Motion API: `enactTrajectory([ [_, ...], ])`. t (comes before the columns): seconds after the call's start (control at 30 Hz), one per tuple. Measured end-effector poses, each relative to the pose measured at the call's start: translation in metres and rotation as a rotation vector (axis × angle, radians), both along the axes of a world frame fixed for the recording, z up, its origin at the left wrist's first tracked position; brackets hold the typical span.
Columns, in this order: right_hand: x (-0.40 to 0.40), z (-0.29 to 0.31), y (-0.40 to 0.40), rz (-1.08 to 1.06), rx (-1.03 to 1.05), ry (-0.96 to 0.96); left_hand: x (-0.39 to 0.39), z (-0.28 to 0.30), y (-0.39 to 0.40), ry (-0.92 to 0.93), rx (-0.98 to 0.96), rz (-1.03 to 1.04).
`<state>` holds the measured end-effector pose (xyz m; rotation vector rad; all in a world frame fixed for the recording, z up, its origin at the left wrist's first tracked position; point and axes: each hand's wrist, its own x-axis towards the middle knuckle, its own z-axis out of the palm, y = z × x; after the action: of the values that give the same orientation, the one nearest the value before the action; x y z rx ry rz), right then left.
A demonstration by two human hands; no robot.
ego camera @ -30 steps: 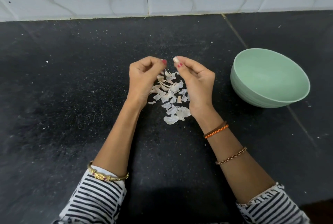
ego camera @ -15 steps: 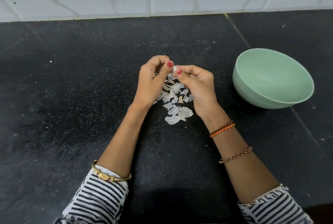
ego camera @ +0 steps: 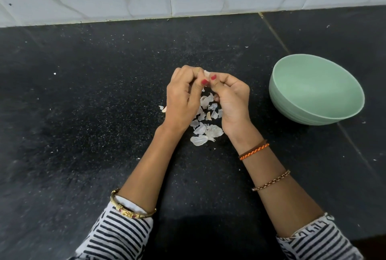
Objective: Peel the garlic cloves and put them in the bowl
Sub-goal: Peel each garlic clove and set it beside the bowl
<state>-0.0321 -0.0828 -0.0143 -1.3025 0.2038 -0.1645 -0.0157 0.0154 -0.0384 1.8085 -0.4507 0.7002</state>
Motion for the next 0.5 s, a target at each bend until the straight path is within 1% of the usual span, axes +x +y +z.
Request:
enactTrajectory([
  [0.1, 0.002, -0.003, -0.004, -0.059, -0.009, 0.02, 0.001, 0.001, 0.002, -0.015, -0.045, 0.023],
  [0.23, 0.002, -0.006, -0.002, -0.028, -0.135, -0.1, 0.002, 0.0, 0.007, 0.13, -0.16, -0.011],
  [0.37, 0.006, -0.014, -0.003, -0.066, -0.31, -0.234, 0.0, 0.005, 0.007, 0.317, -0.256, -0.068],
  [0.5, 0.008, -0.02, -0.006, -0.108, -0.448, -0.323, 0.0, 0.009, 0.008, 0.396, -0.336, -0.131],
])
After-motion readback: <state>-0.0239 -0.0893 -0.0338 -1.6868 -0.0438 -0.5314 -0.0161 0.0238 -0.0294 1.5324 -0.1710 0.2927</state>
